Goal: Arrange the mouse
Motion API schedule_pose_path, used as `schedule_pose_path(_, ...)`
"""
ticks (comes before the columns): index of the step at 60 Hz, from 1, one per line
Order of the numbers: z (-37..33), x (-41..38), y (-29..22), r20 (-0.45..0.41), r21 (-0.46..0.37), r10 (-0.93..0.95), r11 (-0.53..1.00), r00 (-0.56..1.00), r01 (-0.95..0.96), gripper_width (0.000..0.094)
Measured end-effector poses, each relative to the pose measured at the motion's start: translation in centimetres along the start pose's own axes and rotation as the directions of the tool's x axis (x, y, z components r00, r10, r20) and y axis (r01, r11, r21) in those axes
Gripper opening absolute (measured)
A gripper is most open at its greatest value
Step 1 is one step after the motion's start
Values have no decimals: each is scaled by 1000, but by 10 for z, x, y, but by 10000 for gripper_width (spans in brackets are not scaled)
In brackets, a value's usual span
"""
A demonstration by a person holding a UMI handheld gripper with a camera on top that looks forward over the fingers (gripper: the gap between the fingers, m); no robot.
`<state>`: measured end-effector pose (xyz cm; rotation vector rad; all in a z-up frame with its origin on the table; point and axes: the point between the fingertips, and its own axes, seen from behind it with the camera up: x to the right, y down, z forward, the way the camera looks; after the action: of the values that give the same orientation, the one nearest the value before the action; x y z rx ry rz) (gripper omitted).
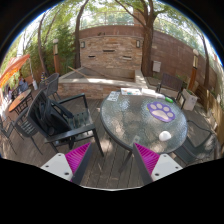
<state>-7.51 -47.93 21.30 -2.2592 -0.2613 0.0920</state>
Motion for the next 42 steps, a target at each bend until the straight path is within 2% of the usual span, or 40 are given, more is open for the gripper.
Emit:
schedule_pose_path(9, -11, 26, 35, -46, -73, 41, 996, 998, -45, 839)
schedule_pose_path(20, 12, 95, 82, -112, -103, 63, 992, 992, -75, 842)
schedule_pose_path(30, 71, 187, 94, -167, -42, 121, 991, 978, -130, 837)
schedule_pose_path(36, 123, 236, 93, -170, 10, 149, 989, 974, -150, 842)
schedule_pose_path(42, 173, 270, 94, -161, 22, 179, 984, 971, -178, 841)
